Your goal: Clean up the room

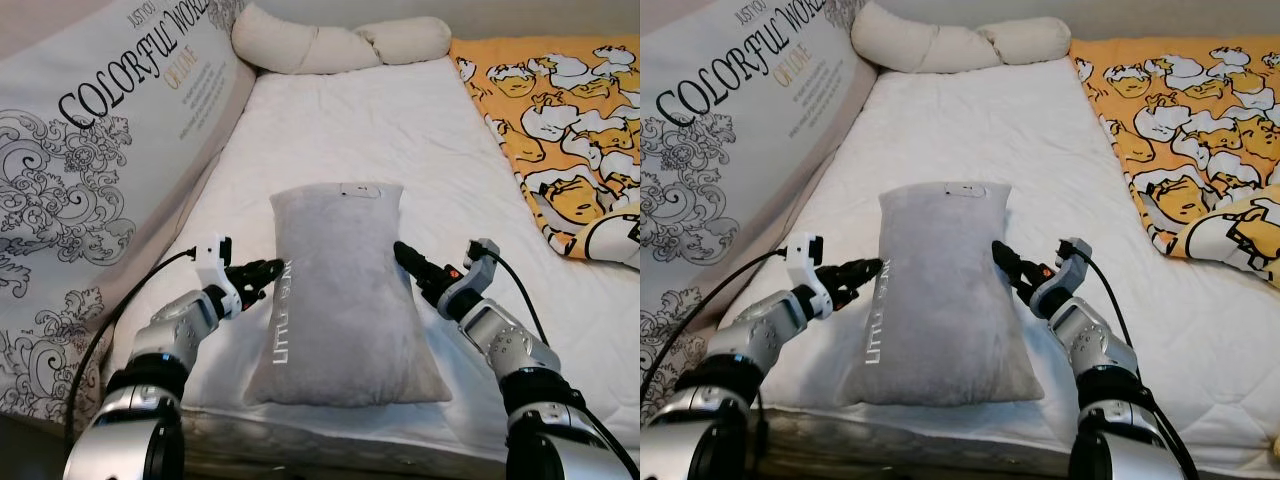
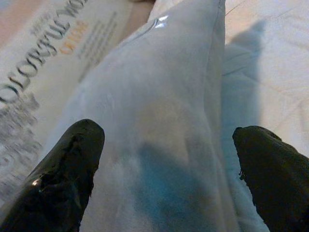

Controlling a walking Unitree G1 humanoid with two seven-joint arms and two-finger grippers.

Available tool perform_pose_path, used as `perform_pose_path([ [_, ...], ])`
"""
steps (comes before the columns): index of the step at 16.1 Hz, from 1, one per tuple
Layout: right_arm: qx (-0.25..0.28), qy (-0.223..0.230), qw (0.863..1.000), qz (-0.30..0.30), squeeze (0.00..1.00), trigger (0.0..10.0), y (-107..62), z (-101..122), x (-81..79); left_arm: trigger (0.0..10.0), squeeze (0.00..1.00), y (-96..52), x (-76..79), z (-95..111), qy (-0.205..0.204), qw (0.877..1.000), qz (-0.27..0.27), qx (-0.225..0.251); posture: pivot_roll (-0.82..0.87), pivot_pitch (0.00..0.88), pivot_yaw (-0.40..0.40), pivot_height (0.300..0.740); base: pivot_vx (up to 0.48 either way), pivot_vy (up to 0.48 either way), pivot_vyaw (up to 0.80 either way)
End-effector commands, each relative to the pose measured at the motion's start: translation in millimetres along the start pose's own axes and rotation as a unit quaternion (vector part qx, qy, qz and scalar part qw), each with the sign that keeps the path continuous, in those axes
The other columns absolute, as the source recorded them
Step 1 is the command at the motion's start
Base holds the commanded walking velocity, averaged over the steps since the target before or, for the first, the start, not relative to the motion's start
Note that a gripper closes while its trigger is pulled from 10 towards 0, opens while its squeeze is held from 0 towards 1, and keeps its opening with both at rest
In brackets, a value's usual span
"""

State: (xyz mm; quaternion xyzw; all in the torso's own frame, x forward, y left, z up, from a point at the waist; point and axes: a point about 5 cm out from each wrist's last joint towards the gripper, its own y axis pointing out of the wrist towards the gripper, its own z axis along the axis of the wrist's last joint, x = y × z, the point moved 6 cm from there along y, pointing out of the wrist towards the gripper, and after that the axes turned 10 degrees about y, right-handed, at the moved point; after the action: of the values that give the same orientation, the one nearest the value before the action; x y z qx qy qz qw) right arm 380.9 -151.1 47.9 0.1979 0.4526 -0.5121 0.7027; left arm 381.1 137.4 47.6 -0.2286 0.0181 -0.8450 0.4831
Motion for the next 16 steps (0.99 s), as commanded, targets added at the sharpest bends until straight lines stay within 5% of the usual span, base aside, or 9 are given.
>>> perform_pose_path([
  [1,0.003,0.032,0.999,0.013,1.00,10.0,2.6,0,-2.8,10.0,1.00,0.8,-0.6,-1,-0.034,0.999,-0.002,0.012,-0.08,0.000,0.140,0.740,0.000,0.000,0.00],
  [7,-0.041,0.046,0.998,-0.009,1.00,10.0,3.1,-27,11.2,10.0,1.00,17.5,25.2,-31,-0.124,0.992,-0.020,-0.011,-0.10,0.000,0.121,0.740,0.000,0.000,0.00],
  [10,-0.069,0.063,0.996,0.014,1.00,10.0,7.4,-43,1.4,10.0,1.00,21.5,47.0,-44,-0.117,0.989,-0.072,-0.047,-0.10,0.000,0.107,0.740,0.000,0.000,0.00],
  [11,-0.096,0.051,0.994,0.021,0.63,10.0,9.9,-57,-3.8,10.0,1.00,21.4,57.6,-57,-0.097,0.987,-0.096,-0.081,-0.09,0.000,0.101,0.740,0.000,0.000,0.00],
  [12,-0.110,0.044,0.993,0.029,0.00,10.0,11.3,-64,-7.8,10.0,1.00,21.3,62.4,-61,-0.091,0.986,-0.108,-0.092,-0.10,0.000,0.100,0.740,0.000,0.000,0.00],
  [13,-0.134,0.023,0.990,0.038,0.00,10.0,13.2,-74,-13.2,10.0,1.00,22.0,70.4,-65,-0.072,0.984,-0.129,-0.101,-0.10,0.000,0.099,0.740,0.000,0.000,0.00],
  [14,-0.144,0.008,0.988,0.047,0.00,9.4,14.6,-79,-17.1,10.0,0.40,23.2,76.4,-65,-0.044,0.983,-0.146,-0.105,-0.09,0.000,0.097,0.740,0.000,0.000,0.00],
  [15,-0.149,-0.005,0.987,0.056,0.00,3.6,15.1,-81,-20.0,10.0,0.00,24.3,78.9,-62,-0.017,0.982,-0.156,-0.101,-0.08,0.000,0.094,0.740,0.000,0.000,0.00],
  [16,-0.151,-0.012,0.987,0.058,0.00,0.0,14.8,-81,-20.1,8.8,0.00,24.8,79.1,-56,-0.012,0.982,-0.162,-0.093,-0.08,0.000,0.095,0.740,0.000,0.000,0.00],
])
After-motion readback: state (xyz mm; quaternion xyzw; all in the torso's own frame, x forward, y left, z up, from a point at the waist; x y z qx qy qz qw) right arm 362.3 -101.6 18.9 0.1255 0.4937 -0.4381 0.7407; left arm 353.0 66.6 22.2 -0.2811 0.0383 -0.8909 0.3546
